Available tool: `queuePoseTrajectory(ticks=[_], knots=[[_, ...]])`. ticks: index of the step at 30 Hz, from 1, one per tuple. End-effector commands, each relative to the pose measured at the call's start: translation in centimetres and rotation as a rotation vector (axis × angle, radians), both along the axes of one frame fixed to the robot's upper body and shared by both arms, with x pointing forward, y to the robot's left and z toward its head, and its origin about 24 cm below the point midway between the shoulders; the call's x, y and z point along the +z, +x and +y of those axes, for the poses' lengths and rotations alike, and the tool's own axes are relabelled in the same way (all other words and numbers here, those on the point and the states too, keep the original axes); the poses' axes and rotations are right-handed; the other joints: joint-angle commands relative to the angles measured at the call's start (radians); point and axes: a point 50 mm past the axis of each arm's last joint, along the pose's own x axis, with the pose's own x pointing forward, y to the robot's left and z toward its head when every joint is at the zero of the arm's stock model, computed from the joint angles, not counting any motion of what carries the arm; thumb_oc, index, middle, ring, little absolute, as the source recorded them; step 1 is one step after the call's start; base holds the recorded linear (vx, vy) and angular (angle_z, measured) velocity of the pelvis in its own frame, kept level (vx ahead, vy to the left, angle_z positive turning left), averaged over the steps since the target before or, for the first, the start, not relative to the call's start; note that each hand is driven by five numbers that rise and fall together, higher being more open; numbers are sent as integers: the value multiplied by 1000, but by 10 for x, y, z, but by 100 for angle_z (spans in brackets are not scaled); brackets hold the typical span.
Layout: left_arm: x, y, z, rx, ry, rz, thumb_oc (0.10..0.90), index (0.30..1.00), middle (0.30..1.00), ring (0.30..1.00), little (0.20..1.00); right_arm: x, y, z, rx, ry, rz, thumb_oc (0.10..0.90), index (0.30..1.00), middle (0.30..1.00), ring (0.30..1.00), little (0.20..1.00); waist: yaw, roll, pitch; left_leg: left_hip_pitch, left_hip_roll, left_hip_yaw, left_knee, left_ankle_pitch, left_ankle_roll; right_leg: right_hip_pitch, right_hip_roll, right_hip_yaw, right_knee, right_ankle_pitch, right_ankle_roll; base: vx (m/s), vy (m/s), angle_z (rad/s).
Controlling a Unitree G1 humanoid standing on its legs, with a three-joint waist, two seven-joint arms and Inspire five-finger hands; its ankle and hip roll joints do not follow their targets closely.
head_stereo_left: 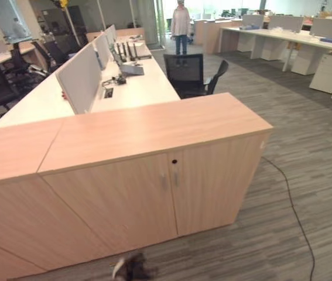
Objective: Put the empty folder in the office cabinet
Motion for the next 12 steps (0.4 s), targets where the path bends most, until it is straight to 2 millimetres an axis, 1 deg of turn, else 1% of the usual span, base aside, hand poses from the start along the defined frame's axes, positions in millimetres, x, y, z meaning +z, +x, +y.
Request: queuePoseTrajectory(ticks=[1, 2, 3, 4, 6, 7, 9, 10, 11, 12], knots=[[12, 59, 6, 37, -10, -178, 800, 900, 900, 900, 900, 3, 13, -11, -5, -48, -3, 800, 900, 900, 900, 900, 15, -20, -2, -14, -45, -9, -1, -44, -8, 25, -25, -39, 7, -52, 74, -22, -8, 14], [4, 41, 1, 33, -26, -99, 800, 900, 900, 900, 900, 3, 15, -10, 6, -45, -4, 800, 900, 900, 900, 900, 19, -21, 0, -17, -44, -13, -1, -42, -8, 25, -24, -43, 7, -53, 73, -14, -3, 21], [4, 41, 1, 33, -27, -100, 800, 900, 900, 900, 900, 3, 15, -10, 6, -46, -4, 800, 900, 900, 900, 900, 19, -20, 0, -17, -44, -14, -1, -42, -8, 25, -24, -44, 7, -54, 73, -23, 5, 25], [-6, 14, -4, -11, -20, 22, 800, 900, 900, 900, 900, 3, 18, -9, 20, -39, -10, 800, 900, 900, 900, 900, 26, -21, 3, -24, -45, -24, -1, -39, -9, 23, -24, -50, 7, -55, 72, -30, 7, 18], [-11, -6, -6, -92, 25, 101, 800, 900, 900, 900, 900, 2, 24, -7, 32, -34, -21, 800, 900, 900, 900, 900, 40, -20, 8, -33, -46, -38, -1, -35, -10, 23, -24, -60, 7, -57, 69, -43, 12, 18], [-13, -20, -5, -122, 51, 153, 800, 900, 900, 900, 900, 2, 29, -4, 29, -31, -32, 800, 900, 900, 900, 900, 54, -19, 10, -41, -49, -53, -1, -31, -10, 23, -25, -73, 7, -59, 68, -40, 13, 37], [-15, -44, -3, -171, 68, 235, 800, 900, 900, 900, 900, 2, 34, -2, 7, -24, -49, 800, 900, 900, 900, 900, 75, -17, 14, -52, -52, -76, -1, -25, -12, 23, -28, -94, 7, -62, 68, -29, 8, 43], [-15, -44, -3, -171, 68, 235, 800, 900, 900, 900, 900, 2, 34, -2, 7, -24, -49, 800, 900, 900, 900, 900, 75, -17, 14, -52, -52, -76, -1, -25, -12, 23, -28, -94, 7, -62, 68, -25, 8, 38], [-15, -48, -3, -200, 52, 238, 800, 900, 900, 900, 900, 2, 35, -1, -12, -25, -46, 800, 900, 900, 900, 900, 90, -12, 17, -59, -52, -88, -1, -21, -13, 25, -30, -110, 7, -64, 67, -22, 5, 28], [-15, -45, -4, -247, 66, 223, 800, 900, 900, 900, 900, 2, 35, 0, -12, -25, -44, 800, 900, 900, 900, 900, 92, -11, 19, -61, -52, -91, -1, -21, -13, 25, -31, -113, 7, -65, 67, -33, 8, 23]])
